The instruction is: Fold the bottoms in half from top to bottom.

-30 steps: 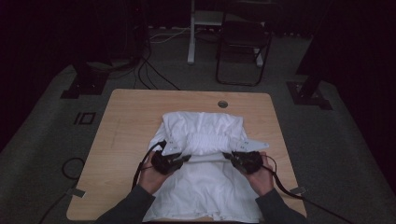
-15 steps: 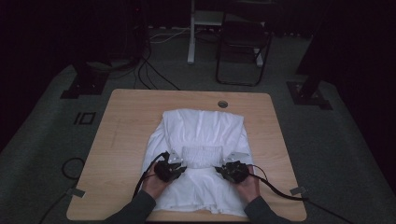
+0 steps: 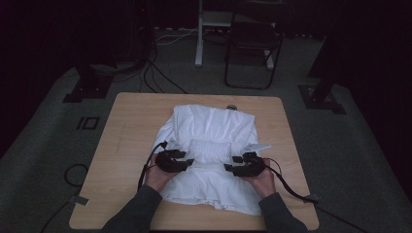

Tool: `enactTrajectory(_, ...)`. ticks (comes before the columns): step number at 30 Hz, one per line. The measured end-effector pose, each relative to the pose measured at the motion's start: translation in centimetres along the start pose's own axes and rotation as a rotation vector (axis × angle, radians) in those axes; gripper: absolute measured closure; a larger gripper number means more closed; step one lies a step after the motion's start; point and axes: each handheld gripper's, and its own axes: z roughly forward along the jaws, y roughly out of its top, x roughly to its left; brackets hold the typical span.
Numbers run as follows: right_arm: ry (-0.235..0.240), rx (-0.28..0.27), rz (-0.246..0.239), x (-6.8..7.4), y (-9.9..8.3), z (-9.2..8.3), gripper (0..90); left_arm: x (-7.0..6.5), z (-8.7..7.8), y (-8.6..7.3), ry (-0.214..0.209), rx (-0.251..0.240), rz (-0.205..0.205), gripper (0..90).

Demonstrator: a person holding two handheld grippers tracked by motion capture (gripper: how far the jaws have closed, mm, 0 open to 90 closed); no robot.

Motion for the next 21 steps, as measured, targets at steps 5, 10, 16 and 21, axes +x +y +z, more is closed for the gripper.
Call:
enactTrajectory(5, -0.107, -0.056, 0.064, -0.9, 1.1, -1.4, 88.3, 1.9, 0.9, 1.2, 0.065, 0.033, -0.035, 83.9)
enactTrajectory(10, -0.166, 0.042, 0.099, -2.5, 1.3, 2.7, 86.8, 2.5, 4.8, 1.5, 0.072, 0.13, -0.017, 84.9)
enactTrajectory(16, -0.155, 0.074, 0.138, -3.5, 0.9, 5.0, 82.7, 2.4, 6.5, 1.0, 0.075, 0.146, -0.014, 81.9)
enactTrajectory(21, -0.025, 0.007, 0.107, -2.5, 0.4, 3.6, 78.2, 0.6, 5.0, -0.1, 0.018, 0.096, 0.022, 80.1)
